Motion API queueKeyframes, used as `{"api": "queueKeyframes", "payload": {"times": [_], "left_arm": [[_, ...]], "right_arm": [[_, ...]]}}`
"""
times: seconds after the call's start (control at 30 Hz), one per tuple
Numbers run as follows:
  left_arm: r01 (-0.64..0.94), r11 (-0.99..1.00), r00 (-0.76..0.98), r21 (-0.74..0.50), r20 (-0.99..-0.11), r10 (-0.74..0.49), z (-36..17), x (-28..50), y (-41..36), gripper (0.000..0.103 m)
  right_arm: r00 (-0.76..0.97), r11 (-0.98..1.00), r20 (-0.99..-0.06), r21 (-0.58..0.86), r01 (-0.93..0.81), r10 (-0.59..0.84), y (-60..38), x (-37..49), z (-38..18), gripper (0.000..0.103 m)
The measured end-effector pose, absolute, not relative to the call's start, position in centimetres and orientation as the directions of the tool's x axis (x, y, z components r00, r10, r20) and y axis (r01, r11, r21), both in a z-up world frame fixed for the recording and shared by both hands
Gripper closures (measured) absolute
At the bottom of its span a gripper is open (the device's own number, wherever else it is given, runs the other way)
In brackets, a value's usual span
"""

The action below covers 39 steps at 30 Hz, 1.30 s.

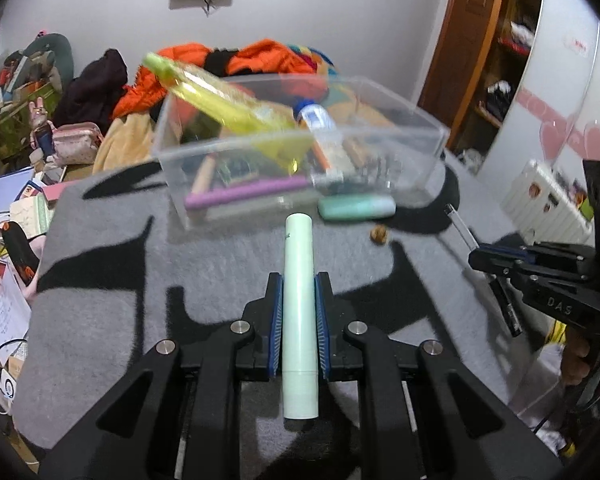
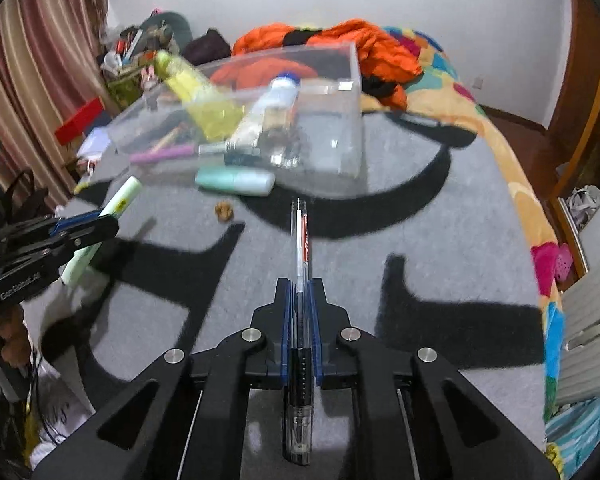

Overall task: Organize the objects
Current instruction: 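Carry the ballpoint pen and highlighter into the clear box and release both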

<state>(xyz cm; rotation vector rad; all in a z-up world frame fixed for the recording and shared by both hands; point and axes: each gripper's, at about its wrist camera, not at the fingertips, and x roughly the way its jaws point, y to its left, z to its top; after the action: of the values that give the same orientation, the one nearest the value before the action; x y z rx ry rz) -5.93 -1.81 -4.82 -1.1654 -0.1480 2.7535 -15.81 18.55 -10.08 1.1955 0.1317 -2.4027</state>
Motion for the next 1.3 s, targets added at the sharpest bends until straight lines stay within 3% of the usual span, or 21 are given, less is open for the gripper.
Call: {"api": "queueKeyframes", "payload": {"times": [0.6, 1.3], "left_arm": [[-0.055, -0.983, -0.789, -0.175, -0.595, 0.15, 0.9, -7.1, -3.2, 0.088], [0.037, -0.983, -0.815, -0.18, -0.575, 0.074, 2.8, -13.6, -6.6, 0.088]], "right_arm": [[-0.669, -0.885, -0.603, 0.153, 0.439, -0.435, 18.6, -18.6, -1.7, 0.095], [-0.707, -0.88, -0.554, 0.106, 0.463, -0.439, 14.0, -25.5, 1.8, 0.095]]}}
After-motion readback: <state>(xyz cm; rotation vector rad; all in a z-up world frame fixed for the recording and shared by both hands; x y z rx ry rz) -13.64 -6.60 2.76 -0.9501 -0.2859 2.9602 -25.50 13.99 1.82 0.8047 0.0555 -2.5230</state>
